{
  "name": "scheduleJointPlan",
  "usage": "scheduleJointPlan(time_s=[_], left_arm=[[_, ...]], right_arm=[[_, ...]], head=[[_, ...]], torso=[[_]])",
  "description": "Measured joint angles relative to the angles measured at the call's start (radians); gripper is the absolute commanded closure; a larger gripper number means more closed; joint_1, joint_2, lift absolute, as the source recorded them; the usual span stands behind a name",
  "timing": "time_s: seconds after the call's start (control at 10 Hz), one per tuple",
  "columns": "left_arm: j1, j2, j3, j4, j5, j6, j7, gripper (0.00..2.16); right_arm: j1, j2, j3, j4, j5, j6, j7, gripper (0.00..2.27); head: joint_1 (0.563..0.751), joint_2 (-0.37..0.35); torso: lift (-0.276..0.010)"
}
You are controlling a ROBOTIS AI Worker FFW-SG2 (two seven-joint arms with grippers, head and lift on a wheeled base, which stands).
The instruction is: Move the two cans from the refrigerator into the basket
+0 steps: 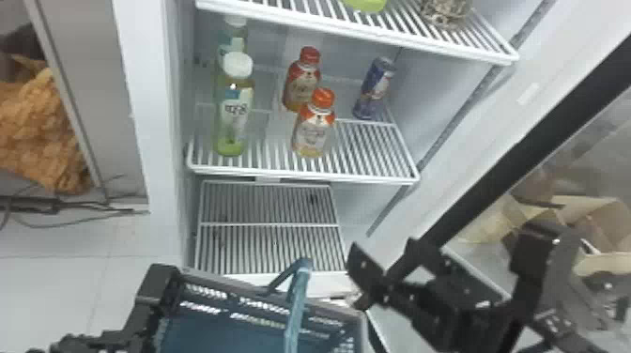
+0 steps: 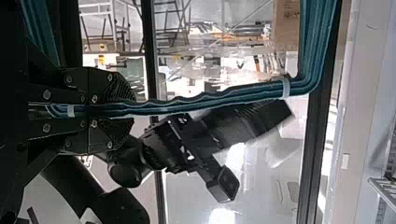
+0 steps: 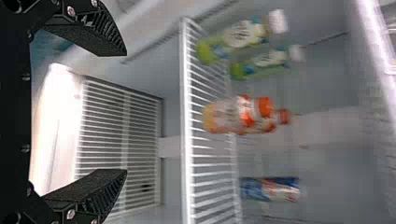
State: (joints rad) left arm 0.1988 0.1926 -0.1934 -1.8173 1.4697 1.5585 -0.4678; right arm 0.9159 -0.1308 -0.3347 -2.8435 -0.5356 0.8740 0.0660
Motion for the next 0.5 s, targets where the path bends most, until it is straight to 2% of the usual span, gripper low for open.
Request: scheduleJointPlan(time_s=[0.5], left_arm=[[0.005,0.001,0.002,0.0,0.002,0.0,0.001,1.21]], right_arm=[[-0.098,-0.007,0.041,0.172,0.054,-0.363,0.007,0.12]], head=[[0.695,-0.35]], torso=[[-0.266]])
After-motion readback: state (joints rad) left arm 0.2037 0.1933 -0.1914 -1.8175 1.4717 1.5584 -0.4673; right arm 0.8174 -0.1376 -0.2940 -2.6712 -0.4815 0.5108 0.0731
